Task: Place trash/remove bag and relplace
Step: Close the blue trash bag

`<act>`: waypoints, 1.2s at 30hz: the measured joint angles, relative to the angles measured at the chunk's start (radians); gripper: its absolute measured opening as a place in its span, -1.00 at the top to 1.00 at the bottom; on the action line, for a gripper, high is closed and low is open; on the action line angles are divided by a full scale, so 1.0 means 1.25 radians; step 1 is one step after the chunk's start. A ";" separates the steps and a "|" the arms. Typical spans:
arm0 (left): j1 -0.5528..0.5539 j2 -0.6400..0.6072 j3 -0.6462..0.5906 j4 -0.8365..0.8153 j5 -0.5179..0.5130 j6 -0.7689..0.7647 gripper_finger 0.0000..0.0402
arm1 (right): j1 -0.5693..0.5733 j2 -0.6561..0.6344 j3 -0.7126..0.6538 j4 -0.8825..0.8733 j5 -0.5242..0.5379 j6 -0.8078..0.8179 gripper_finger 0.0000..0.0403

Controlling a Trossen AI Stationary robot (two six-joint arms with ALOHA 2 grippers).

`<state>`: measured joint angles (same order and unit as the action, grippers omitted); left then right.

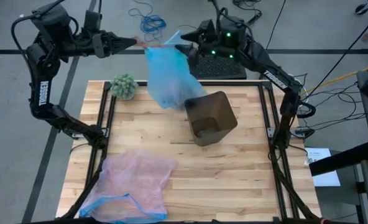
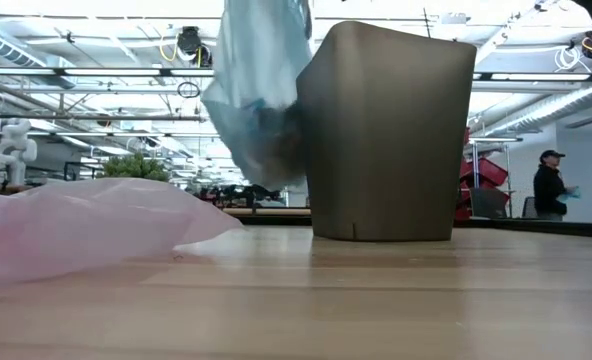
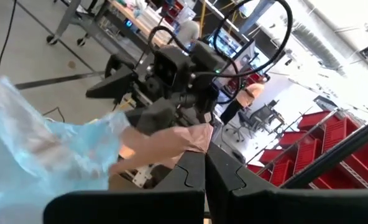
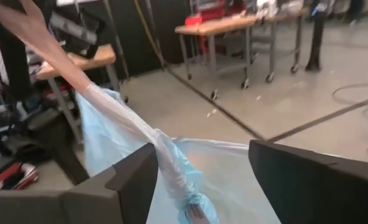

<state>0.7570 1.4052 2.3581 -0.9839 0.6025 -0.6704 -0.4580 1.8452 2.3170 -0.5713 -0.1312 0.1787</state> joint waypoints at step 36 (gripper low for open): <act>0.001 -0.022 -0.002 0.024 -0.009 0.025 1.00 | -0.008 0.110 0.001 -0.388 -0.254 0.036 -0.22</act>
<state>0.7578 1.3781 2.3558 -0.9540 0.5917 -0.6390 -0.4680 1.9823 2.3177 -1.0558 -0.4491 0.2237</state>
